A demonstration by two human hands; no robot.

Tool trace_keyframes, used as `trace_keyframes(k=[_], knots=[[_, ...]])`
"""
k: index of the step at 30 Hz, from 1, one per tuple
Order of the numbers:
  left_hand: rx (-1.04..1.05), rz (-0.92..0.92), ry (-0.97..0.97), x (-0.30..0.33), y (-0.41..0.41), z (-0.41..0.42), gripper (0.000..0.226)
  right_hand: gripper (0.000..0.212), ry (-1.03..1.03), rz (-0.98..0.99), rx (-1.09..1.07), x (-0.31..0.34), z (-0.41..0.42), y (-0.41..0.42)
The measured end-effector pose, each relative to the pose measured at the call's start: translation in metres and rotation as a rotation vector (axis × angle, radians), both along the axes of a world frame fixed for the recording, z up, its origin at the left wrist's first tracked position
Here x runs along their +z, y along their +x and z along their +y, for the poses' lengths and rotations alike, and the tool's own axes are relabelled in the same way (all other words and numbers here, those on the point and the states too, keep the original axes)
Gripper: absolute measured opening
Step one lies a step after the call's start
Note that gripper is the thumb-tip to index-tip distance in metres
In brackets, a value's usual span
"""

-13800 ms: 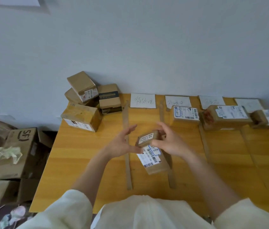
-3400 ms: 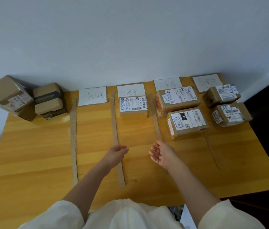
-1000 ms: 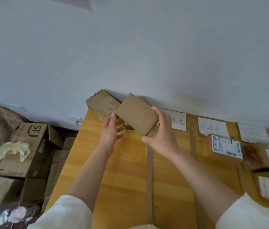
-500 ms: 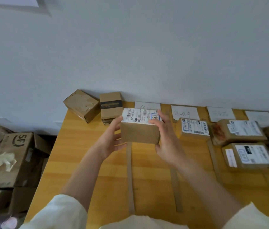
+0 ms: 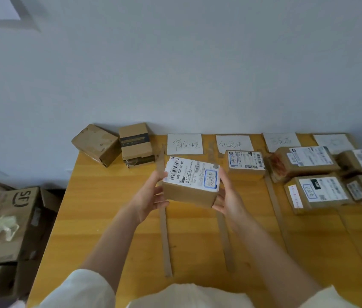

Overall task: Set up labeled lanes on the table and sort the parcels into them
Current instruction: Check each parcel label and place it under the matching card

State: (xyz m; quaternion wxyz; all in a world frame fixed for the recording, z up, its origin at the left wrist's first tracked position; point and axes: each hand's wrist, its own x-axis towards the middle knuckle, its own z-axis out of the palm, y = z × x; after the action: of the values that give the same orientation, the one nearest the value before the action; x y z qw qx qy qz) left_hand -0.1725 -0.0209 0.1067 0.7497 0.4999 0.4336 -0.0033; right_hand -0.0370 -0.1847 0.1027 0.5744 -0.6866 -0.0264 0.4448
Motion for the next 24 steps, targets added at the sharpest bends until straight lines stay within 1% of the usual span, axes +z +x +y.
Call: trace_keyframes(k=[2, 3, 5, 7, 8, 9, 11, 12, 13, 14, 15, 16, 18, 19, 20, 23, 24], knots=[[-0.014, 0.019, 0.015, 0.0, 0.001, -0.001, 0.057, 0.064, 0.016, 0.06, 0.014, -0.001, -0.008, 0.003], [-0.011, 0.029, 0.024, 0.001, 0.002, -0.001, 0.055, 0.058, 0.024, 0.099, 0.033, -0.002, -0.012, 0.005], [0.028, 0.047, 0.041, 0.002, 0.005, -0.003, 0.05, 0.049, 0.032, 0.141, 0.104, -0.003, -0.021, 0.008], [0.063, 0.038, 0.045, 0.003, 0.008, -0.008, 0.05, 0.043, 0.063, 0.152, 0.117, -0.003, -0.027, 0.005], [0.055, 0.024, 0.034, 0.004, 0.009, -0.012, 0.056, 0.046, 0.091, 0.155, 0.094, -0.004, -0.03, 0.003], [0.032, 0.012, 0.016, 0.004, 0.011, -0.016, 0.065, 0.055, 0.124, 0.148, 0.077, -0.005, -0.032, 0.001], [-0.008, -0.006, -0.034, 0.004, 0.015, -0.024, 0.08, 0.086, 0.167, 0.091, 0.123, -0.01, -0.037, -0.002], [-0.018, -0.015, -0.048, 0.003, 0.017, -0.027, 0.081, 0.099, 0.183, 0.056, 0.16, -0.011, -0.039, -0.003], [-0.024, -0.026, -0.05, 0.004, 0.02, -0.03, 0.075, 0.105, 0.202, 0.043, 0.184, -0.015, -0.041, -0.004], [-0.027, -0.035, -0.043, 0.005, 0.022, -0.033, 0.063, 0.105, 0.215, 0.048, 0.193, -0.017, -0.042, -0.004], [-0.024, -0.046, -0.039, 0.007, 0.024, -0.035, 0.051, 0.1, 0.218, 0.056, 0.196, -0.018, -0.044, -0.004], [-0.02, -0.054, -0.036, 0.008, 0.025, -0.037, 0.041, 0.086, 0.221, 0.059, 0.197, -0.019, -0.045, -0.003], [-0.013, -0.068, -0.035, 0.01, 0.026, -0.039, 0.033, 0.048, 0.24, 0.048, 0.194, -0.019, -0.047, -0.004], [-0.011, -0.069, -0.036, 0.01, 0.027, -0.04, 0.032, 0.04, 0.236, 0.041, 0.19, -0.019, -0.049, -0.003], [-0.011, -0.066, -0.033, 0.01, 0.027, -0.041, 0.032, 0.04, 0.228, 0.041, 0.185, -0.018, -0.05, -0.004], [-0.013, -0.049, -0.03, 0.009, 0.028, -0.044, 0.036, 0.053, 0.175, 0.048, 0.193, -0.013, -0.051, -0.007], [-0.02, -0.044, -0.03, 0.008, 0.028, -0.044, 0.035, 0.05, 0.147, 0.032, 0.206, -0.012, -0.051, -0.007]])
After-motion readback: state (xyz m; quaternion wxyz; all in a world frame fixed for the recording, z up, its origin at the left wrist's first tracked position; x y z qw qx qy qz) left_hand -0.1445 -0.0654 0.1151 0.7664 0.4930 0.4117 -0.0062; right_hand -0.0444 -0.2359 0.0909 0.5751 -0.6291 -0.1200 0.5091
